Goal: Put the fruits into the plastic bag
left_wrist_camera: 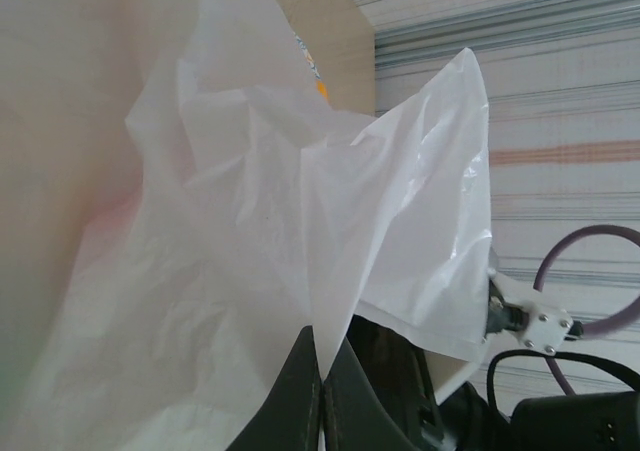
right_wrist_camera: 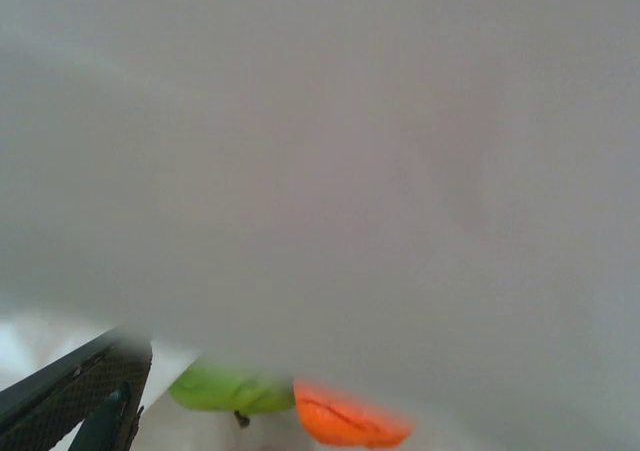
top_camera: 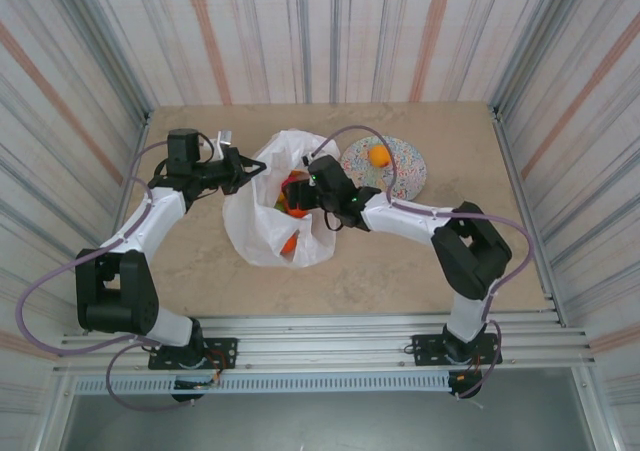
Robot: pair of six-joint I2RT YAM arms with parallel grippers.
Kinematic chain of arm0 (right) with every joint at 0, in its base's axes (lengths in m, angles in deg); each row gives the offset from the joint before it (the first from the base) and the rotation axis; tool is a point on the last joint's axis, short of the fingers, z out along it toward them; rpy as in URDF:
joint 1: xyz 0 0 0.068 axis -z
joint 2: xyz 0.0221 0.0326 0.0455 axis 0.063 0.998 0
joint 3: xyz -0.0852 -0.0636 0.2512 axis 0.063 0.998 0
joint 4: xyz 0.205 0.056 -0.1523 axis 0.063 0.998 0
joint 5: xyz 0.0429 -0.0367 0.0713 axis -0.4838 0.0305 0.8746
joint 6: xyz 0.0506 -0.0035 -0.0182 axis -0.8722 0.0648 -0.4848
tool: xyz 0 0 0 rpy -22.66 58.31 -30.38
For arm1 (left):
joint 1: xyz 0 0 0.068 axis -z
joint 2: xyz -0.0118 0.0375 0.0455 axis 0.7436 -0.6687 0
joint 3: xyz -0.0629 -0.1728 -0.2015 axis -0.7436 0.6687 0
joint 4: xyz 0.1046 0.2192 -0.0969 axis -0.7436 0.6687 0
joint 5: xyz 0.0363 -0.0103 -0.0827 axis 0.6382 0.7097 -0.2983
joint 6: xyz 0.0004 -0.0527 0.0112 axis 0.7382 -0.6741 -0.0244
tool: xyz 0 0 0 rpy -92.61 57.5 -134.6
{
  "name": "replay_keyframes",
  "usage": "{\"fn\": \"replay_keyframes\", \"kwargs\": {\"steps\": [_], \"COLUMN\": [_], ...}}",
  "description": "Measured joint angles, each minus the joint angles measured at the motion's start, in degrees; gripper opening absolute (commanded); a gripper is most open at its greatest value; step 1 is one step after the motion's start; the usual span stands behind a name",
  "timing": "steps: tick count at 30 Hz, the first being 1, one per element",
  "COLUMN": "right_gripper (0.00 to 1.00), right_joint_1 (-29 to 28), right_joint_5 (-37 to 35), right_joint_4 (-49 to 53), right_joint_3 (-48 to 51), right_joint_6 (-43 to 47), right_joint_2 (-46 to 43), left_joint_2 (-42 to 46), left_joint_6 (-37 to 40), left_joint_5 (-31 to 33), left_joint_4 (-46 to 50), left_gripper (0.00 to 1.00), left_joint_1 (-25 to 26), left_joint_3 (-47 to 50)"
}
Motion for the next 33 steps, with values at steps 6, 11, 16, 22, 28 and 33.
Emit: {"fn": "replay_keyframes", "kwargs": {"steps": [6,11,16,22,28,33], "right_gripper": [0.89,0.88,0.88,0.89,0.93,0.95], "right_joint_1": [0.83,3.21,5.64,10.95,19.58,25.2], "right_joint_5": [1.6,10.29,17.97,22.49,17.86,10.03], "right_joint_4": [0.13,0.31,2.14,4.79,6.49,10.03], "right_joint_3": [5.38,10.01,14.86,19.47,19.41,16.35], "right_joint_6": [0.17,1.64,4.72,6.69,6.62,5.2], "right_joint_2": [-6.23,-11.69,-18.36,-29.29,-33.59,-29.44], "left_joint_2": [0.0,0.0,0.0,0.0,0.0,0.0], "left_joint_6": [0.02,0.02,0.02,0.02,0.02,0.02], "left_joint_5": [0.0,0.0,0.02,0.02,0.02,0.02], "left_joint_4": [0.0,0.0,0.02,0.0,0.02,0.0], "left_gripper": [0.0,0.0,0.0,0.0,0.0,0.0], "left_joint_1": [0.0,0.0,0.0,0.0,0.0,0.0], "left_joint_3": [0.02,0.02,0.02,0.02,0.04,0.04]}}
